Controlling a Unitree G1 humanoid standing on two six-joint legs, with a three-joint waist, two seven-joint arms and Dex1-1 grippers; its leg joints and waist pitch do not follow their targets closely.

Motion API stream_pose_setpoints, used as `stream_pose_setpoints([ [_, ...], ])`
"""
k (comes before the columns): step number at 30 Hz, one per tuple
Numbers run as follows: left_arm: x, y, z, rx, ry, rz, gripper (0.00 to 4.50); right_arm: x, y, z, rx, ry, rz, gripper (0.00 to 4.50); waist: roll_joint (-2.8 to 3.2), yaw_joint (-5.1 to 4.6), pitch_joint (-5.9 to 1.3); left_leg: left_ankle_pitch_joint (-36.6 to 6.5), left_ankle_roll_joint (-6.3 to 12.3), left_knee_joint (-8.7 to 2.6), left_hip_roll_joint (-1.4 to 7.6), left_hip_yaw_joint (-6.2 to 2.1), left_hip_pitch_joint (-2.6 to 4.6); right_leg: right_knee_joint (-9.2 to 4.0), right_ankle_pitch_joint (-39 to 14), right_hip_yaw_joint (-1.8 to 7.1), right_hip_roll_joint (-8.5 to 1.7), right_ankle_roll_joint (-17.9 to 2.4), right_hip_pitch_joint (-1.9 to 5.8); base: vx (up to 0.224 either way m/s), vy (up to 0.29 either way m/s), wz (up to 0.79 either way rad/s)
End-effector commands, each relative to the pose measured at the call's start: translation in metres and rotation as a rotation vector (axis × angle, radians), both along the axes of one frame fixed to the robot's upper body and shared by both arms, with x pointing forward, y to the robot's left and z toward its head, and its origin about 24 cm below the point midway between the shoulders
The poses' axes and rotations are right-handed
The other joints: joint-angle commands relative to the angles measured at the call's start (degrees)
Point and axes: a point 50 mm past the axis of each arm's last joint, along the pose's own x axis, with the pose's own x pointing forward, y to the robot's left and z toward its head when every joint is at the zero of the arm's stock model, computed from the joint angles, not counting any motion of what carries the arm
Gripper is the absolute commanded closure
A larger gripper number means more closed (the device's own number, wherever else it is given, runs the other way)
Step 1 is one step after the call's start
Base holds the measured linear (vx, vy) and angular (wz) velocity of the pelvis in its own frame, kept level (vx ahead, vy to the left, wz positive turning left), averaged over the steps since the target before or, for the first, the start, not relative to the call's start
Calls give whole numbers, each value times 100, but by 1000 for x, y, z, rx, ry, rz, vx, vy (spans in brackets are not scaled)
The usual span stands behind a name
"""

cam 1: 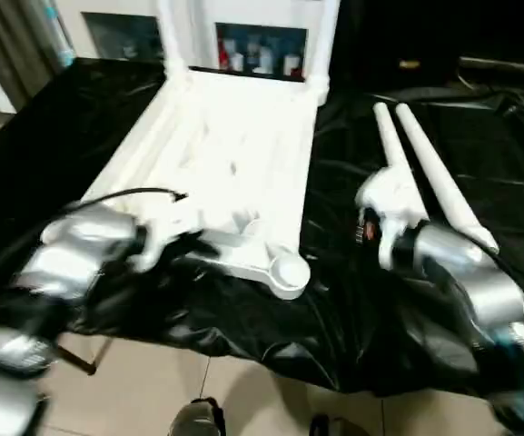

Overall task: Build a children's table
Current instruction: Rotate table base

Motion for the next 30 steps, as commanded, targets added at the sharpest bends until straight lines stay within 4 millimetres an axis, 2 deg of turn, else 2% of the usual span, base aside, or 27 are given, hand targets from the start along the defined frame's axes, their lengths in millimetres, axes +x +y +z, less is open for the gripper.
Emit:
stream_pose_setpoints([
  [1,6,-3,6,16,-26,16,259,-15,2,2,-17,58,124,61,68,18,-573,-1975,-137,-361,92,-92,193,-409,-1753,170,-231,-1046,294,0,0,0],
  [2,6,-5,5,13,-19,14,259,-21,1,1,-37,86,169,61,42,41,-572,-1952,-126,-355,104,-93,191,-415,-1779,177,-237,-1012,302,0,0,0],
  [3,6,-6,5,13,-17,14,259,-22,1,1,-40,90,176,61,77,46,-559,-2001,-120,-361,100,-91,194,-437,-1874,181,-231,-999,288,0,0,0],
  [4,8,-10,2,16,-13,2,259,-30,-1,0,-58,124,219,61,91,72,-586,-1991,-130,-345,101,-100,202,-430,-1902,176,-242,-1001,294,0,0,0],
  [5,9,-11,1,15,-13,-1,259,-30,-1,0,-62,124,214,61,52,83,-575,-1997,-119,-345,95,-102,188,-447,-1927,171,-235,-986,309,0,0,0],
  [6,9,-12,0,15,-12,-3,259,-30,-2,0,-64,124,211,61,73,94,-573,-2036,-121,-344,95,-101,195,-460,-2010,173,-245,-985,287,0,0,0],
  [7,11,-14,-2,10,-22,2,259,-29,-4,0,-77,120,195,61,58,89,-583,-2033,-137,-341,89,-108,189,-463,-2103,167,-253,-973,294,0,0,0],
  [8,13,-16,-3,6,-36,10,259,-29,-4,1,-84,115,184,61,109,87,-588,-2051,-166,-338,91,-114,192,-468,-2120,163,-251,-965,285,0,0,0],
  [9,14,-17,-3,4,-47,15,259,-28,-4,1,-88,112,179,61,90,82,-582,-2080,-163,-339,88,-111,196,-482,-2147,159,-241,-953,278,0,0,0],
  [15,26,-25,0,-24,-131,80,259,-33,-10,5,-93,124,176,61,96,104,-602,-2183,-135,-317,72,-129,204,-533,-2634,140,-246,-753,274,0,0,0],
  [16,27,-25,1,-32,-141,89,259,-33,-11,5,-93,125,172,61,65,105,-610,-2147,-131,-318,71,-140,191,-533,-2710,126,-254,-703,288,0,0,0],
  [17,28,-26,1,-36,-155,103,259,-32,-12,5,-92,122,163,61,84,105,-603,-2189,-132,-320,69,-145,193,-558,-2871,114,-258,-657,274,0,0,0],
  [22,32,-28,4,-42,-204,125,259,-27,-10,10,-74,93,146,61,88,78,-604,-2359,-159,-321,58,-186,180,-589,-3166,73,-260,-486,270,0,0,0],
  [24,30,-29,7,-71,-199,115,259,-26,-9,12,-62,81,138,61,107,65,-599,-2432,-171,-322,53,-196,183,-608,-3239,58,-266,-483,263,0,0,0],
  [26,26,-33,17,-185,-186,98,259,-22,-10,17,-30,43,88,61,136,62,-596,-2563,-190,-310,58,-200,229,-622,-3290,47,-274,-558,227,0,0,0],
  [28,19,-37,32,-341,-174,109,259,-13,-13,20,1,3,-14,61,124,50,-598,-2604,-213,-316,73,-212,216,-586,-3151,38,-286,-713,240,0,0,0],
  [29,17,-39,39,-420,-174,138,259,-8,-15,20,8,-12,-82,61,98,36,-589,-2655,-241,-312,80,-205,222,-567,-3088,39,-281,-769,222,0,0,0],
  [30,15,-39,42,-463,-178,167,259,-4,-16,19,10,-28,-135,61,110,23,-581,-2681,-247,-311,74,-206,220,-555,-3086,34,-279,-823,218,0,0,0],
])
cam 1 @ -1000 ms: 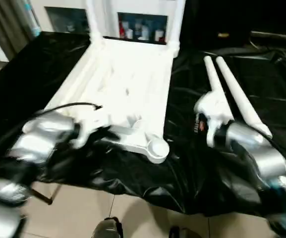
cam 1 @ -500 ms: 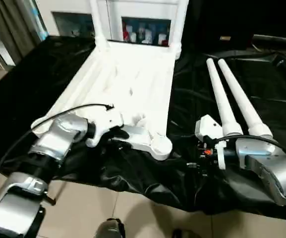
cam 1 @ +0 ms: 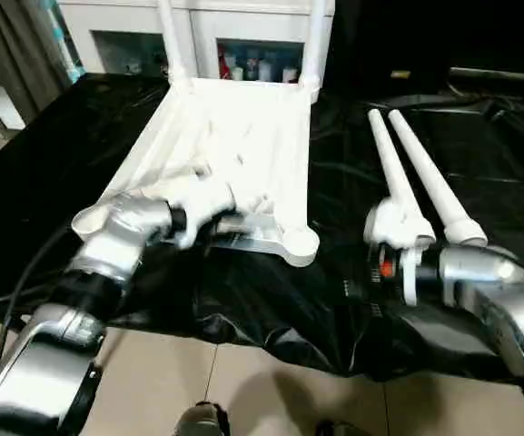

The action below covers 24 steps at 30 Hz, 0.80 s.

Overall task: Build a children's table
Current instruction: Rotate table base, then move to table

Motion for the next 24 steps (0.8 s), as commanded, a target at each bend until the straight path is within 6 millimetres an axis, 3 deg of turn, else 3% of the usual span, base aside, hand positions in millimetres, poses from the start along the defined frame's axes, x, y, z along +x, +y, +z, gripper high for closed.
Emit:
stream_pose_setpoints([
  [1,-4,-1,14,-160,-13,89,259,15,-10,2,-2,-73,-213,61,-23,-46,-498,-2704,-264,-396,66,-129,212,-537,-3111,68,-270,-850,193,0,0,0],
  [2,-6,0,16,-210,-27,148,259,20,-12,0,5,-101,-307,61,-28,-59,-482,-2735,-272,-396,60,-117,223,-573,-3183,64,-256,-831,153,0,0,0],
  [4,-7,2,16,-260,-79,258,259,22,-13,-3,47,-107,-420,61,-31,-102,-475,-2796,-261,-383,24,-111,230,-629,-3376,38,-228,-666,148,0,0,0],
  [5,-11,8,10,-307,-98,440,259,20,-13,-9,92,-121,-544,61,-11,-121,-461,-2830,-256,-385,7,-113,239,-656,-3511,24,-200,-495,131,0,0,0],
  [7,-23,20,0,-373,-140,676,259,10,-12,-20,162,-99,-675,61,-36,-189,-449,-2873,-250,-406,22,-125,207,-693,-3594,1,-188,-318,140,0,0,0],
  [9,-34,28,-2,-410,-192,759,259,2,-8,-25,169,-94,-683,61,4,-249,-455,-2974,-189,-429,9,-156,226,-772,-3688,-73,-179,-193,170,0,0,0],
  [10,-39,32,-5,-393,-200,798,259,-1,-4,-28,177,-90,-684,61,-33,-301,-431,-3029,-164,-495,35,-178,187,-811,-3590,-103,-169,-111,212,0,0,0],
  [11,-44,36,-9,-375,-199,838,259,-4,-1,-30,188,-87,-687,61,15,-333,-452,-3108,-177,-531,49,-222,177,-772,-3391,-127,-170,-89,269,0,0,0],
  [12,-48,39,-13,-347,-197,863,259,-5,1,-32,213,-80,-701,61,-40,-366,-436,-3126,-153,-547,53,-216,174,-804,-3368,-133,-161,-63,257,0,0,0],
  [15,-58,44,-22,-291,-195,898,259,-6,6,-40,251,-40,-753,61,-42,-457,-407,-3258,-124,-575,36,-233,199,-844,-3466,-176,-176,-50,266,0,0,0],
  [16,-59,44,-24,-288,-182,905,259,-6,7,-41,249,-38,-758,61,-4,-479,-399,-3333,-135,-570,41,-230,236,-858,-3478,-172,-187,-73,233,0,0,0],
  [18,-62,45,-30,-285,-173,924,259,-8,11,-44,249,-33,-757,61,1,-508,-379,-3470,-158,-569,32,-230,261,-897,-3552,-200,-172,-10,226,0,0,0],
  [21,-65,43,-37,-272,-155,935,259,-9,14,-47,250,-22,-749,61,44,-527,-379,-3704,-183,-611,72,-248,297,-931,-3391,-253,-161,-21,264,0,0,0],
  [22,-66,39,-38,-264,-156,931,259,-7,15,-48,244,-19,-741,61,58,-529,-360,-3894,-210,-636,90,-261,326,-940,-3357,-273,-149,-21,257,0,0,0],
  [23,-66,37,-37,-263,-157,926,259,-6,16,-48,242,-19,-737,61,97,-573,-357,-4261,-332,-542,141,-155,616,-1089,-3576,-252,-5,103,103,0,0,0],
  [24,-66,36,-37,-262,-158,923,259,-5,16,-48,241,-20,-734,61,75,-619,-259,-4635,-350,-496,106,-135,831,-1296,-3729,-519,155,223,-16,-45,-8,-23],
])
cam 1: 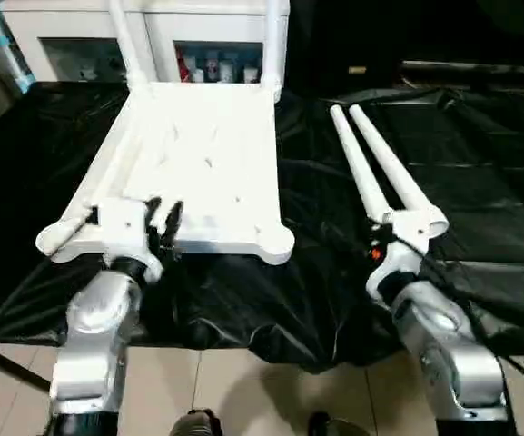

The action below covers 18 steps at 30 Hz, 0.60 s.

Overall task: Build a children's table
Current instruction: Move to table

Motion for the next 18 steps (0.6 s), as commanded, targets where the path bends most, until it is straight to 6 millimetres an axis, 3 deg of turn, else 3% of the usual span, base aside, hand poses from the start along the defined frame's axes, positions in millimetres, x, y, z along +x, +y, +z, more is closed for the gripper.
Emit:
stream_pose_setpoints([
  [1,2,-5,7,16,-22,-8,259,3,1,4,-6,-25,6,61,222,-38,-198,-5456,-317,-793,501,93,534,1,-3070,-338,326,132,109,-45,-8,-23],
  [2,2,-5,7,15,-22,-7,259,4,2,4,-5,-25,11,61,291,532,-217,-6255,-556,-1194,619,542,-70,1285,-1473,-426,109,-338,578,-85,15,-55],
  [3,2,-4,8,14,-23,-8,259,4,3,4,-8,-26,21,61,250,692,-222,-6574,-570,-1300,707,770,-57,1698,-1572,-396,173,-323,540,-69,-77,-67],
  [4,2,-4,9,14,-23,-10,259,5,4,3,-13,-26,27,61,3,1145,-224,-6174,-436,-1056,767,727,-506,1978,-2733,80,-21,-84,985,-69,-77,-67],
  [5,1,-3,10,18,-26,-11,259,5,6,3,-13,-30,42,61,-438,786,-605,-3574,-351,715,513,745,452,1275,-6803,914,-233,675,276,105,-219,-30],
  [6,1,-3,11,19,-28,-10,259,5,7,2,-13,-28,49,61,-668,629,-286,-2270,-45,1421,51,307,429,-13,-8183,1146,-371,664,-162,220,-172,13],
  [7,0,-3,11,21,-28,-9,259,5,7,2,-17,-30,54,61,-456,1033,-290,-1516,555,1572,-487,-251,-460,-35,-6901,1750,-342,225,742,220,-172,13],
  [8,0,-3,11,28,-30,-6,259,5,8,2,-21,-31,61,61,-273,1277,-250,-1481,505,1338,-438,-359,-342,-44,-6045,1895,-413,101,796,198,-90,41],
  [9,0,-2,12,32,-31,-3,259,5,9,2,-22,-32,65,61,-181,1365,-271,-1730,302,1224,-321,-478,-123,14,-4823,2140,-379,-323,850,156,-47,49],
  [10,-1,-2,12,33,-32,-2,259,5,10,1,-24,-34,75,61,-130,1457,-423,-1470,281,898,-342,-561,-67,90,-2933,2019,-162,-607,1175,156,-47,49],
  [11,-2,-1,12,36,-32,2,259,5,12,2,-27,-38,96,61,-10,1426,-654,-807,492,404,-185,-641,243,493,-258,1609,395,0,1269,195,4,44],
  [12,-3,0,12,37,-31,3,259,5,13,2,-27,-38,99,61,118,1264,-786,-45,1163,213,157,-927,827,1086,537,1111,636,477,808,260,17,30],
  [13,-3,0,12,38,-29,4,259,5,13,2,-27,-38,101,61,87,763,-954,3414,2644,404,959,-1710,1767,1723,-1540,509,73,751,-505,260,17,30],
  [14,-4,0,12,39,-28,4,259,5,13,2,-28,-40,102,61,115,728,-884,4190,2713,334,846,-1637,1517,1792,-1342,475,-34,763,-590,212,-27,-13],
  [15,-4,0,12,40,-27,2,259,6,13,2,-30,-43,103,61,127,717,-837,4429,2620,334,568,-1395,1301,1804,-968,405,-18,767,-654,19,3,-18],
  [16,-5,0,13,43,-27,-1,259,7,12,2,-28,-44,100,61,34,642,-806,4227,2352,261,78,-912,995,1709,-55,275,101,601,-719,19,3,-18],
  [17,-5,1,13,44,-27,0,259,7,12,2,-29,-45,98,61,-101,562,-693,3059,2246,193,-336,-510,741,1178,1022,261,121,96,-643,-95,35,4],
  [18,-5,1,13,43,-27,2,259,7,11,3,-33,-48,98,61,-226,499,-613,2129,2186,171,-636,-383,649,773,1356,301,130,-104,-446,0,0,0],
])
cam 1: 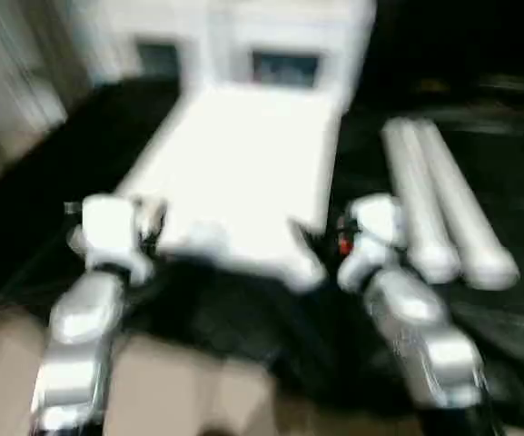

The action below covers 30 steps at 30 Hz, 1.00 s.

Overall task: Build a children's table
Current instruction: Move to table

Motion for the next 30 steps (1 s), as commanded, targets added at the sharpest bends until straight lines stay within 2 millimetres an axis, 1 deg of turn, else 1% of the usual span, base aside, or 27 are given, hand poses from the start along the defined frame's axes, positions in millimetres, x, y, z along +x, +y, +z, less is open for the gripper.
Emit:
stream_pose_setpoints([
  [1,-1,-5,-2,-7,10,-18,259,0,-10,-4,-15,11,-38,61,-302,-71,-314,1118,1638,-82,-364,263,-174,-702,794,456,-81,-424,890,0,0,0],
  [2,-1,-5,-2,-7,11,-16,259,0,-10,-4,-16,8,-40,61,-193,29,-318,-51,900,469,-138,-22,-367,-1027,-663,1041,-895,-1788,1258,140,-16,15],
  [3,-2,-6,-2,-10,9,-19,259,0,-11,-3,-14,4,-44,61,-182,-44,-304,258,289,547,26,-127,-551,-907,-634,867,-814,-2333,1393,146,-39,3],
  [4,-3,-6,-2,-16,8,-24,259,0,-12,-1,-12,0,-47,61,-109,-76,-258,484,95,530,99,-180,-606,-908,-334,812,-856,-2481,1380,146,-39,3],
  [5,-3,-6,-2,-17,8,-24,259,0,-12,-1,-12,0,-47,61,-15,-99,-190,647,-68,498,224,-231,-593,-971,-145,743,-954,-2583,1298,101,-18,-6],
  [6,-4,-6,-2,-17,11,-25,259,0,-12,0,-13,-1,-47,61,86,-132,-143,1055,-209,212,434,-285,-558,-1015,146,521,-866,-2539,1127,59,17,-3],
  [7,-4,-6,-2,-19,11,-22,259,1,-12,1,-15,-4,-48,61,283,-216,-129,1564,-237,-433,556,-264,-583,-816,70,143,-350,-1966,1019,59,17,-3],
  [8,-4,-6,-2,-20,12,-21,259,1,-12,2,-16,-7,-48,61,412,-401,-189,1385,-245,-586,680,-299,-600,-502,246,16,140,-1316,903,0,0,0],
  [9,-3,-5,-2,-19,12,-19,259,2,-12,3,-16,-12,-50,61,402,-394,-235,1276,-224,-535,742,-300,-446,-506,436,28,109,-1215,833,55,51,11],
  [10,-3,-4,-2,-21,14,-17,259,2,-12,4,-16,-14,-54,61,365,-410,-272,1894,-156,-430,695,-246,-357,-505,1189,85,29,-1296,776,55,51,11],
  [11,-3,-3,-3,-24,19,-15,259,4,-13,5,-32,1,-82,61,335,-406,-274,2078,-150,-441,633,-192,-436,-514,1443,104,-7,-1372,869,51,39,15],
  [12,-3,-3,-4,-25,20,-14,259,4,-14,4,-41,7,-93,61,319,-400,-261,1952,-156,-462,620,-175,-462,-532,1379,116,-27,-1388,890,0,0,0],
  [14,-2,-3,-4,-25,26,-16,259,6,-15,4,-53,16,-125,61,277,-408,-213,699,-137,-588,632,-108,-497,-637,520,185,-131,-1440,920,0,0,0],
  [15,-2,-3,-5,-20,28,-17,259,7,-16,6,-58,19,-133,61,262,-414,-191,349,-111,-625,641,-95,-491,-676,223,201,-149,-1434,915,-55,-27,4],
  [16,-1,-3,-4,-14,28,-18,259,8,-16,7,-64,19,-136,61,220,-423,-158,-261,-78,-688,636,-47,-484,-763,-490,225,-172,-1367,921,0,0,0],
  [17,0,-2,-5,-17,38,-15,259,9,-16,8,-70,16,-137,61,181,-426,-123,-663,-30,-742,636,-5,-459,-843,-1179,245,-205,-1238,903,0,0,0],
  [19,2,-2,-5,-19,37,-17,259,10,-17,9,-78,19,-138,61,157,-411,-145,-668,42,-780,656,44,-426,-907,-1711,278,-223,-1030,855,-28,-52,4],
  [21,3,-3,-3,-25,32,-25,259,11,-18,9,-85,31,-147,61,159,-407,-159,-444,105,-784,656,70,-455,-899,-1478,281,-221,-1041,862,-17,-54,4],
  [22,3,-4,-3,-24,33,-26,259,11,-18,8,-84,40,-145,61,133,-385,-165,-200,300,-751,616,136,-497,-912,-1326,324,-292,-1121,889,-11,-53,4],
  [23,4,-5,-4,-22,38,-26,259,10,-18,7,-67,57,-142,61,191,-362,-230,-79,188,-516,584,450,-221,-1095,-1596,665,-204,-1086,673,0,0,0],
  [24,5,-5,-4,-22,42,-26,259,10,-19,6,-64,62,-150,61,59,-315,-235,-148,123,-446,462,500,-271,-1070,-1633,828,-166,-1092,785,13,0,-22],
  [25,7,-7,-4,1,40,-19,259,10,-20,6,-62,69,-161,61,4,-97,-208,-167,142,-212,414,420,-389,-1223,-1922,1331,-379,-1200,966,13,0,-22],
  [26,7,-7,-4,3,39,-19,259,10,-20,6,-62,69,-162,61,9,28,-156,-172,61,-73,442,262,-459,-1292,-2142,1673,-374,-1278,983,6,40,-40],
  [27,7,-8,-4,34,39,-22,259,10,-20,6,-67,74,-174,61,35,48,-162,-67,-20,-136,433,192,-486,-1236,-2037,1701,-198,-1249,986,-14,60,-40],
  [28,7,-8,-4,34,39,-22,259,10,-20,6,-67,74,-174,61,171,-20,-184,237,-375,-529,531,260,-285,-1003,-1524,1328,558,-801,598,-14,60,-40],
  [29,7,-9,-5,29,46,-28,259,12,-20,7,-64,76,-190,61,325,-172,-321,966,-169,-721,776,11,-169,-455,39,657,637,-662,430,-11,85,-18],
  [30,7,-10,-5,20,47,-29,259,13,-20,7,-64,77,-194,61,352,-220,-338,1165,-309,-740,901,-26,-117,-430,261,554,566,-617,394,-2,88,3],
])
